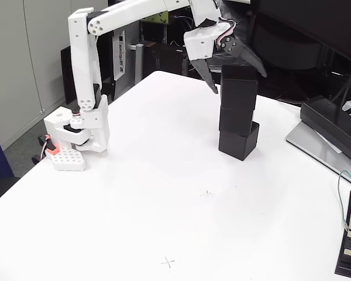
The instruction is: Stack the 3 blocks
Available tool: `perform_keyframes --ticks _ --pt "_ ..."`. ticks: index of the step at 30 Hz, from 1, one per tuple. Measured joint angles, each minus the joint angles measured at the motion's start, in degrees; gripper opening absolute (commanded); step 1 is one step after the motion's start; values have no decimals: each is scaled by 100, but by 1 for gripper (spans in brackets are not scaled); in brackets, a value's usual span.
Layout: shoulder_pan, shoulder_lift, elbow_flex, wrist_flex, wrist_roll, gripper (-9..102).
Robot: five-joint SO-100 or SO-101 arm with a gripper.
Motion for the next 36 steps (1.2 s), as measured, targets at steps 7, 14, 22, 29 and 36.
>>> perform_keyframes --ticks 7,14,22,29,36 --pt "0 1063 18 0 0 40" --pt "229 2452 448 0 0 33" --pt "1125 4087 1195 9 0 10" --pt "1934 5229 1266 9 0 -2" --pt "2602 5941 1749 9 0 -1"
